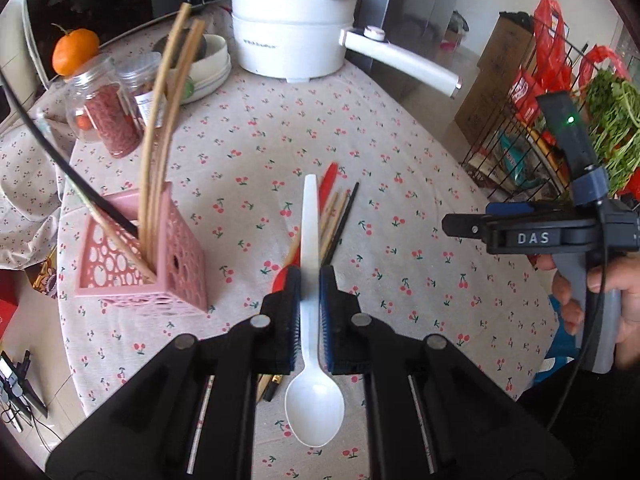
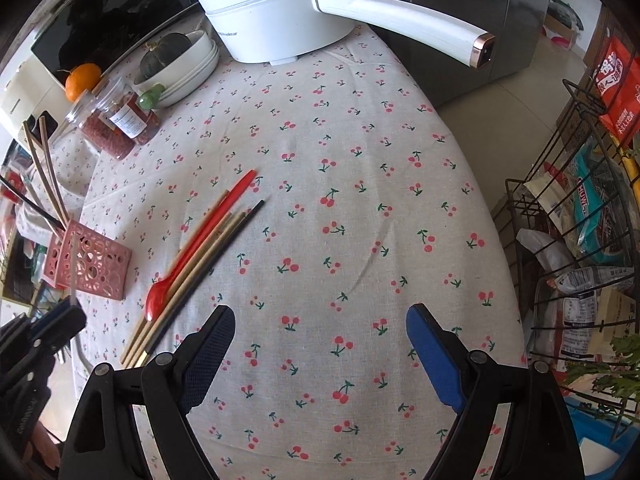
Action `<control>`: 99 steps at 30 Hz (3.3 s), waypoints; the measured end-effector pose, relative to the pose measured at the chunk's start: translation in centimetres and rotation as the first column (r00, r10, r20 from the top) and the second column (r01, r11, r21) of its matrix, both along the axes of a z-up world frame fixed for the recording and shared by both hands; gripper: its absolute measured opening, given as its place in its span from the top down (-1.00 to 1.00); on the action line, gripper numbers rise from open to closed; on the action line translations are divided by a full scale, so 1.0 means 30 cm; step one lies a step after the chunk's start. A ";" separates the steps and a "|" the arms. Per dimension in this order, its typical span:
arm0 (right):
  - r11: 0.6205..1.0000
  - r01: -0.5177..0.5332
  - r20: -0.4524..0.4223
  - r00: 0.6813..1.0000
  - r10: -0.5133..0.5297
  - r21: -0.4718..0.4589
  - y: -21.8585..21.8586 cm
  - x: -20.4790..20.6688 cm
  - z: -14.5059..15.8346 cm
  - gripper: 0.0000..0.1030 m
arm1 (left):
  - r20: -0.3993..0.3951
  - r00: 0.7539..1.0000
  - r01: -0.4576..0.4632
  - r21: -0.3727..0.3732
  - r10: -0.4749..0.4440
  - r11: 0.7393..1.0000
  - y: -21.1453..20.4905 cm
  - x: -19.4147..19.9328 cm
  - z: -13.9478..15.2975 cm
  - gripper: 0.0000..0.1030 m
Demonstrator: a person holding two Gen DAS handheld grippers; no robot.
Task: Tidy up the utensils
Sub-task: 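Close the left tool on the white plastic spoon's handle and lift it, then carry the white spoon toward the basket with the left tool while the right tool grasps the red spoon, then drop the white spoon into the basket with the left tool while the right tool drops the red spoon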
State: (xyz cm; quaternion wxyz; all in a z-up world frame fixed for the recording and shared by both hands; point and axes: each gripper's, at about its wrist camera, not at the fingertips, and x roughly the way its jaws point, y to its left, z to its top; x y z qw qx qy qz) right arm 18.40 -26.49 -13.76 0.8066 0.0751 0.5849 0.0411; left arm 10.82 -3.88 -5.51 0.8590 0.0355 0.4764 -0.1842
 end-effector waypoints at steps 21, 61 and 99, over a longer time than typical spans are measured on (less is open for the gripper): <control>0.969 0.127 -0.051 0.992 -0.119 0.211 0.151 0.333 -0.158 0.43 | 0.048 0.996 -0.069 -0.142 0.076 0.987 0.209 -0.014 0.054 0.79; 0.982 -0.046 0.337 0.941 -0.019 0.183 0.209 0.076 0.189 0.95 | 0.400 0.853 -0.194 -0.356 0.336 0.914 0.376 -0.045 0.241 0.79; 0.919 -0.222 0.644 0.764 -0.044 0.325 0.419 -0.083 0.517 0.95 | 0.074 0.931 -0.350 -0.106 0.358 0.931 0.493 -0.041 0.052 0.06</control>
